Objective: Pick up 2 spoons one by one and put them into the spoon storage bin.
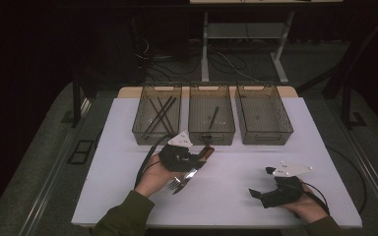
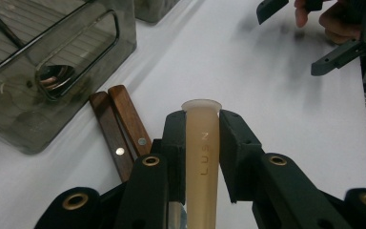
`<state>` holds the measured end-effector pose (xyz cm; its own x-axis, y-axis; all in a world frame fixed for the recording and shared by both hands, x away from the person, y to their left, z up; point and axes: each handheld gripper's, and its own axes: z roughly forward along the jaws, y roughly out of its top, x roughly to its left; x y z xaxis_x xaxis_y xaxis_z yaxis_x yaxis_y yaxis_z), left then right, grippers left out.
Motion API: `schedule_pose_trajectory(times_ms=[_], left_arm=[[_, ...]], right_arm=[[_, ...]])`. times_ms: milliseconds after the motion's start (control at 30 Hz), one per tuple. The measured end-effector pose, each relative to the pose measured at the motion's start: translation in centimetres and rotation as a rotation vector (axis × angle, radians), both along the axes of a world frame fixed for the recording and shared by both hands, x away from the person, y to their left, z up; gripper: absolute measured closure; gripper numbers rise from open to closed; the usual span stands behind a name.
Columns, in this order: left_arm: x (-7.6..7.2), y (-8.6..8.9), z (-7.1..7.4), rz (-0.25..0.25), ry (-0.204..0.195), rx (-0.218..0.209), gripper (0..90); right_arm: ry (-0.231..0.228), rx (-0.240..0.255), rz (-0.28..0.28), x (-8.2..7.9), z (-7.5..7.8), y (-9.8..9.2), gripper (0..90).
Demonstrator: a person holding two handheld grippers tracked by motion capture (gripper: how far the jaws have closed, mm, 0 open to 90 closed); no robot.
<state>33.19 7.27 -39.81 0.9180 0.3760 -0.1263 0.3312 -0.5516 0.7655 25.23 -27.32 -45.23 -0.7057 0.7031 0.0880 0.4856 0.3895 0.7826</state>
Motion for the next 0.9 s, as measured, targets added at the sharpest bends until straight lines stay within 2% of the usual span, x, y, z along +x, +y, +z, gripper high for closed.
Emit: schedule_pose_trajectory(times_ms=[267, 433, 467, 567, 633, 900], left_arm=[[0.7, 0.1, 0.5, 0.042, -0.009, -0.015, 73.5], [1.5, 0.3, 1.0, 0.067, -0.016, -0.04, 73.5], [1.7, 0.4, 1.1, 0.068, -0.017, -0.044, 73.5], [2.2, 0.3, 1.3, 0.076, -0.02, -0.049, 73.5], [2.5, 0.2, 1.5, 0.081, -0.024, -0.053, 73.5], [4.0, -0.2, 3.0, 0.103, -0.043, -0.069, 73.5]], right_arm=[[-0.01, -0.006, -0.015, -0.1, -0.1, 0.2, 0.1], [-0.044, -0.024, -0.017, 0.1, -0.2, 0.3, 0.1], [-0.022, -0.017, -0.021, -0.1, -0.1, 0.3, 0.1], [-0.009, -0.011, -0.024, -0.1, -0.1, 0.3, 0.1], [-0.024, -0.015, -0.023, 0.0, -0.1, 0.2, 0.1], [-0.029, -0.015, -0.01, -0.1, -0.1, 0.2, 0.1]])
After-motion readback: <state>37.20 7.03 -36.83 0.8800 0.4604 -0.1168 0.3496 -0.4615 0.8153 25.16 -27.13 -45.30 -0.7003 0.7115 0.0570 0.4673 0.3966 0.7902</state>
